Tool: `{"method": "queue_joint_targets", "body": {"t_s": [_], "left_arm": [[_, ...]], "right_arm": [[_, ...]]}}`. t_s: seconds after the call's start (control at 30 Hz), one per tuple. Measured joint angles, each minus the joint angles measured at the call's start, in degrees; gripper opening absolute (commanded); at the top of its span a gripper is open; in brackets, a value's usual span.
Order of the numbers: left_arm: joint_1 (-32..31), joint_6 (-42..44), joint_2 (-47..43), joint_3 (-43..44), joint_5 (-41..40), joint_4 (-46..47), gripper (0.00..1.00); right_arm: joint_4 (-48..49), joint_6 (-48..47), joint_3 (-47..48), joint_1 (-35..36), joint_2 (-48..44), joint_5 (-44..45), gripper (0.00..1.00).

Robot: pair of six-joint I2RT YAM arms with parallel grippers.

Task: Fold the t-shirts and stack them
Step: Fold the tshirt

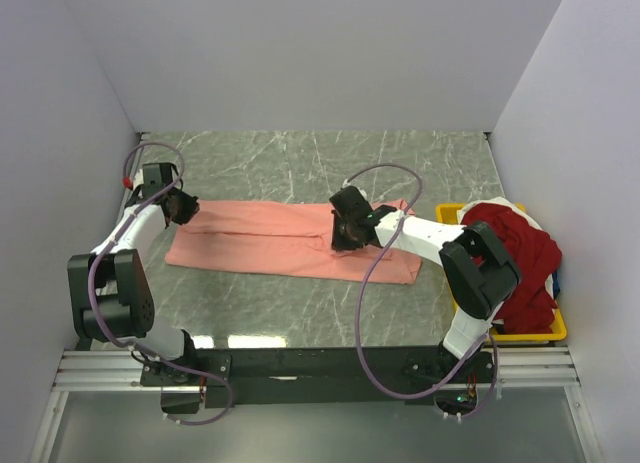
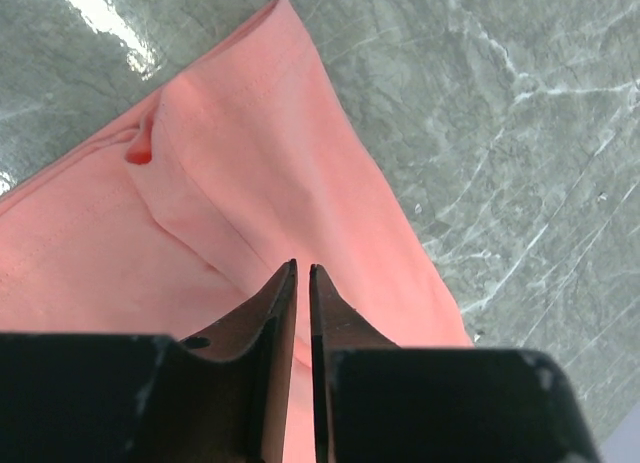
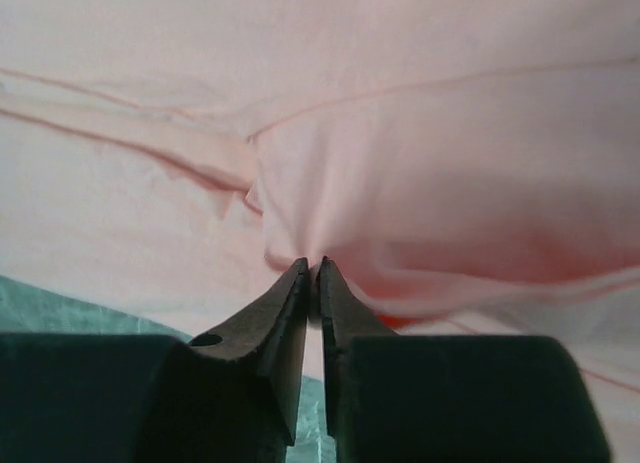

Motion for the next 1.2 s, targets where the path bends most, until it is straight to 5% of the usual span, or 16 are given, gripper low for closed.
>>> {"method": "queue_joint_targets", "body": {"t_s": [0.17, 0.5, 0.73, 1.2], "left_arm": [[-0.9, 0.9, -1.6, -1.7, 1.6, 0.6, 0.28], [-14.3, 4.4, -2.0, -2.1, 2.4, 1.4, 0.35], [-25.4, 7.2, 2.1, 2.1, 3.1, 1.7, 0.36], [-43.8, 8.3, 17.4, 11.3, 4.2, 0.8, 0.33]], "right_arm": [[0.7, 1.8, -1.2, 2.9, 0.0, 0.8, 0.39], [1.3, 2.9, -7.0, 4.2, -9.2, 2.5, 0.50], [-1.0, 2.8, -8.5, 0.7, -17.2, 5.6, 0.51], [0.3, 3.0, -16.2, -15.7, -13.0, 1.4, 0.52]]}}
